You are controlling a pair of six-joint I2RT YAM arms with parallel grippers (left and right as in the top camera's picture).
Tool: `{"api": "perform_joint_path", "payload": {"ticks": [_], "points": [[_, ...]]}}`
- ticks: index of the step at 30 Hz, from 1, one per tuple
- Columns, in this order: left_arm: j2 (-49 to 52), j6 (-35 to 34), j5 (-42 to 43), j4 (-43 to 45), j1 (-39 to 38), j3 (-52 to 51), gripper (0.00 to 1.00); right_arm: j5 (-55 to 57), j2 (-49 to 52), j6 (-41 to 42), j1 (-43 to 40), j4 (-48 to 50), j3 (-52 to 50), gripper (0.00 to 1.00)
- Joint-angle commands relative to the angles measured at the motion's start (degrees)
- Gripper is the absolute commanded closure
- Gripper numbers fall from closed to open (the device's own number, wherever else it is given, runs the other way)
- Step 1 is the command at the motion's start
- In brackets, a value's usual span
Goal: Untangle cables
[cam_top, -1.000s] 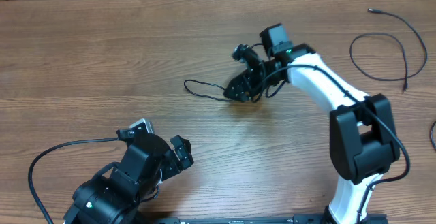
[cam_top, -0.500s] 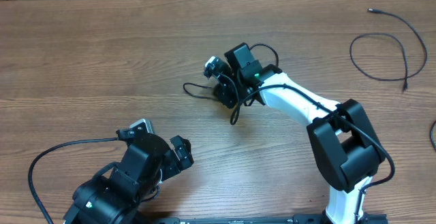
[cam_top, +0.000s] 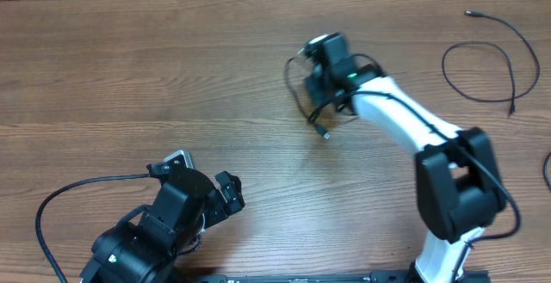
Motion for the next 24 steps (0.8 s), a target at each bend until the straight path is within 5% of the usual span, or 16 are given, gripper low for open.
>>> {"api": "perform_joint_path", "payload": {"ticks": [1, 13, 17, 23, 24], "points": [[0.09, 0.68, -0.9, 0.02, -0.02, -0.11, 0.0, 5.42, -2.95, 5.95, -5.97, -2.4, 1.55, 0.96], [0.09, 0.68, -0.9, 0.02, -0.02, -0.11, 0.0, -6.12, -2.51, 6.1, -23.08, -10.58, 0.44, 0.96], [0.09, 0.68, -0.9, 0.02, -0.02, -0.13, 0.0, -15.98, -2.56, 5.01, -24.39, -11.54, 0.48, 0.85], [0.09, 0.68, -0.9, 0.02, -0.02, -0.11, 0.0, -27.61, -2.64, 2.45, -21.84, -13.9, 0.57, 0.9], [0.09, 0.68, -0.9, 0.02, -0.02, -0.13, 0.0, -27.17, -2.64, 2.47, -21.18, -14.78, 0.57, 0.83]]}}
